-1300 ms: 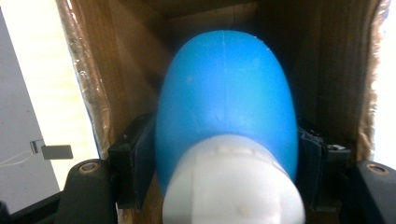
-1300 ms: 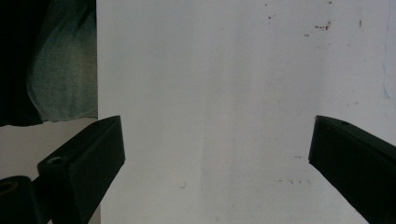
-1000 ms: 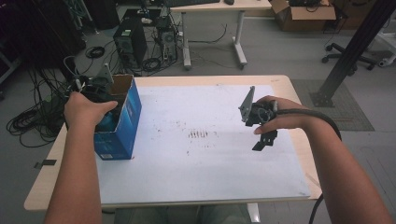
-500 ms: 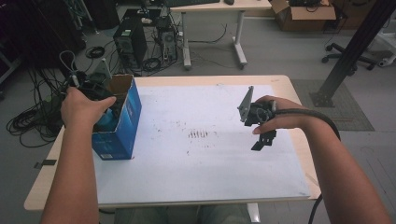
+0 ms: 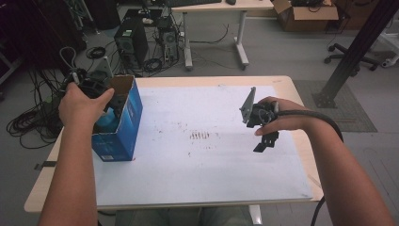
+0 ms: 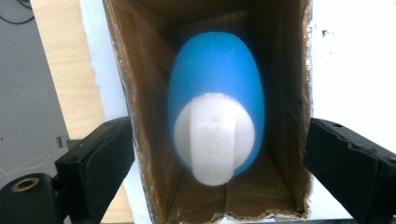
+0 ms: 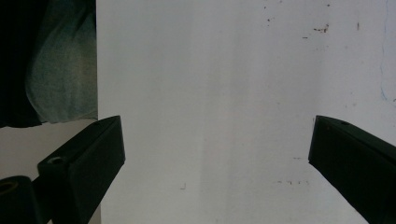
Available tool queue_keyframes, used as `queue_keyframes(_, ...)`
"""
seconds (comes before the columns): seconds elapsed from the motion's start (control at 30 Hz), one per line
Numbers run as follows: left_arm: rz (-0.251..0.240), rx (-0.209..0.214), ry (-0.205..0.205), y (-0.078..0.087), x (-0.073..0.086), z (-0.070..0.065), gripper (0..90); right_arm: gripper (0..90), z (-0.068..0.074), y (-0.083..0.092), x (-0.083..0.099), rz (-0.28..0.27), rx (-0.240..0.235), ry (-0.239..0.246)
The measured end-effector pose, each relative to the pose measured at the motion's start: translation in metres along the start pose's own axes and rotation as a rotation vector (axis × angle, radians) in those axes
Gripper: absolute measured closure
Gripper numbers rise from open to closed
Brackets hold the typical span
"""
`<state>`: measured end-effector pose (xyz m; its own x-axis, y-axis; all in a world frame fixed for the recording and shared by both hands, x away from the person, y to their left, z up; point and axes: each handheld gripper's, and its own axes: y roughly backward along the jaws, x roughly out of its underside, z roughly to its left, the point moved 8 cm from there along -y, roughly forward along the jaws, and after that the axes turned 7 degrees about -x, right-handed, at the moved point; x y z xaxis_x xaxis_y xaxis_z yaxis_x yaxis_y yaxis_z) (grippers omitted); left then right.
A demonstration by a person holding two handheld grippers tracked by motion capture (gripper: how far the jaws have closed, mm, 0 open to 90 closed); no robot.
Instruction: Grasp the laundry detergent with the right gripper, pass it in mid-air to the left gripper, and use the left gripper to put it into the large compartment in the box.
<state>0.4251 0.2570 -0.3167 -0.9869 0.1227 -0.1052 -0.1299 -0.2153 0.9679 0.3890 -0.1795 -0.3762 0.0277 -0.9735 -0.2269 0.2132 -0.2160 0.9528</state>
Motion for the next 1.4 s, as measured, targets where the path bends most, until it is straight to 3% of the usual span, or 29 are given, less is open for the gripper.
queue_keyframes(0.37,-0.03,-0.017,-0.048,0.014,-0.001,-0.007,6.0,3.7,0.003,0.003,0.002,-0.001,0.006,-0.004)
queue_keyframes(0.57,-0.07,-0.002,-0.053,0.028,-0.002,-0.013,6.3,3.6,0.003,0.005,0.003,-0.006,0.012,-0.006)
queue_keyframes(0.7,-0.09,0.005,-0.081,0.038,-0.001,-0.019,6.3,3.6,0.004,0.007,0.005,-0.006,0.016,-0.008)
queue_keyframes(0.87,-0.115,0.005,-0.148,0.052,-0.003,-0.032,6.4,3.6,0.006,0.01,0.006,-0.005,0.021,-0.01)
queue_keyframes(1.07,-0.113,-0.039,-0.247,0.064,-0.006,-0.048,6.5,3.6,0.007,0.012,0.007,-0.007,0.026,-0.012)
queue_keyframes(1.4,-0.142,-0.018,-0.369,0.079,-0.013,-0.075,6.5,3.6,0.008,0.012,0.007,-0.031,0.033,-0.009)
